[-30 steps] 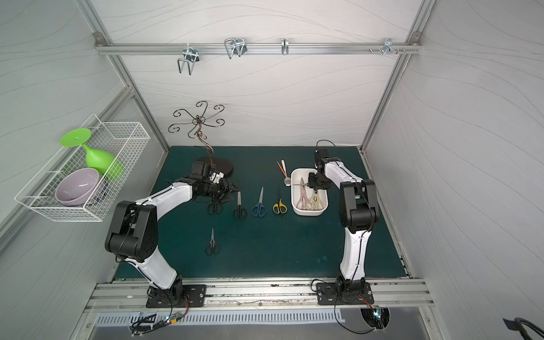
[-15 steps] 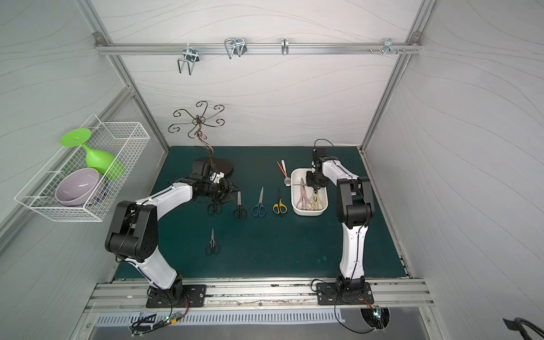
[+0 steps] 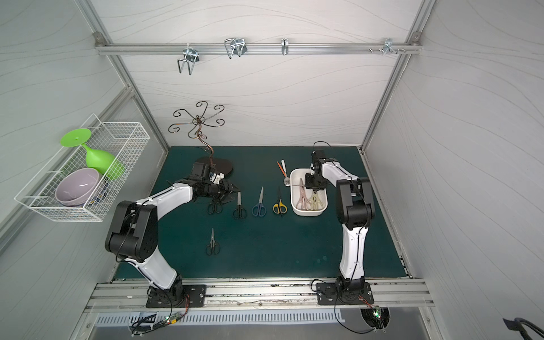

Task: Take the scissors out of the storage box
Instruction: Adjust the scissors in the storage box.

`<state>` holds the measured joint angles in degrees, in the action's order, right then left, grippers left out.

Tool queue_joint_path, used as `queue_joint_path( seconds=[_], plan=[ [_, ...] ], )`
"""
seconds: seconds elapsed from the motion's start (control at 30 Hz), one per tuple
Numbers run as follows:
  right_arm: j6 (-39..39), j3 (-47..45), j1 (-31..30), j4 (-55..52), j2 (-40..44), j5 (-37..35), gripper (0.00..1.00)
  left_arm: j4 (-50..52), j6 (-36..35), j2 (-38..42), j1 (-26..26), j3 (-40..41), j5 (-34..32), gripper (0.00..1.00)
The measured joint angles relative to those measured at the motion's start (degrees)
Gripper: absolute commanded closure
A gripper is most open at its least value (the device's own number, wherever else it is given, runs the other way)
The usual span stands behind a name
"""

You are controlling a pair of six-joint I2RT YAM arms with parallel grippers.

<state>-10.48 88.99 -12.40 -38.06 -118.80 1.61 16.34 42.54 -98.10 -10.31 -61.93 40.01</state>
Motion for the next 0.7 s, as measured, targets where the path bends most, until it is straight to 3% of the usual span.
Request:
queue_joint_path(
  seconds=[0.53, 0.7],
  plan=[
    [-10.1, -5.66, -6.43, -4.68, 11.45, 13.79, 0.57, -0.42, 0.96, 0.02, -0.35, 0.37, 1.18, 0.39],
    [-7.45, -3.23, -6.36, -6.23, 11.87, 8.22, 0.65, -0.42, 1.16, 0.02, -0.37, 0.37, 1.22, 0.39]
  ],
)
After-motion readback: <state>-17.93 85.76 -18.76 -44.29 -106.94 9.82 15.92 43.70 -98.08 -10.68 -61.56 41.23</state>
